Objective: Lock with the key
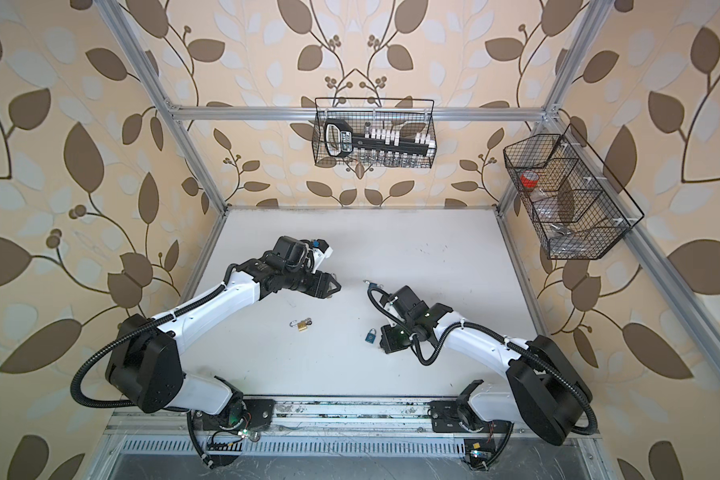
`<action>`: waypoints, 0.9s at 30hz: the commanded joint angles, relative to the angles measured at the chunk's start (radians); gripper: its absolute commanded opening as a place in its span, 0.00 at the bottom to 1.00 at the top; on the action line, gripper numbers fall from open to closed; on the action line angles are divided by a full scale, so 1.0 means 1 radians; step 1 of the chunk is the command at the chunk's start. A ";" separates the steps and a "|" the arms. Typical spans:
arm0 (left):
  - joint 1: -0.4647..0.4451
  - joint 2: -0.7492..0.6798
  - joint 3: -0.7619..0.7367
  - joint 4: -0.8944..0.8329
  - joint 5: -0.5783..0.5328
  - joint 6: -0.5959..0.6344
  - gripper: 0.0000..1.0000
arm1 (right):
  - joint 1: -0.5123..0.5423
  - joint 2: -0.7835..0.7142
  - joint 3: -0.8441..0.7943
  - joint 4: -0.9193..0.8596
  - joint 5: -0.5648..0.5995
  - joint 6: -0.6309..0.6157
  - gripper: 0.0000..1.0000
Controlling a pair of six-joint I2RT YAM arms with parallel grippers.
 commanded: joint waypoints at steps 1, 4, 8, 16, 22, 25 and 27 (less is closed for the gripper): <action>0.008 -0.069 -0.012 0.045 -0.046 -0.023 0.57 | -0.023 0.035 0.034 -0.023 -0.049 -0.064 0.00; 0.009 -0.089 -0.026 0.052 -0.069 -0.030 0.59 | -0.060 0.075 0.045 -0.011 -0.085 -0.091 0.00; 0.009 -0.094 -0.029 0.039 -0.073 -0.027 0.59 | -0.092 0.121 0.067 -0.008 -0.111 -0.124 0.00; 0.009 -0.105 -0.035 0.030 -0.077 -0.027 0.59 | -0.104 0.161 0.089 0.036 -0.069 -0.119 0.00; 0.009 -0.110 -0.035 0.023 -0.075 -0.027 0.59 | -0.106 0.188 0.094 0.072 -0.048 -0.102 0.00; 0.010 -0.110 -0.036 0.017 -0.078 -0.024 0.59 | -0.106 0.207 0.102 0.086 -0.048 -0.099 0.00; 0.009 -0.111 -0.034 0.014 -0.078 -0.022 0.59 | -0.106 0.217 0.106 0.091 -0.048 -0.099 0.00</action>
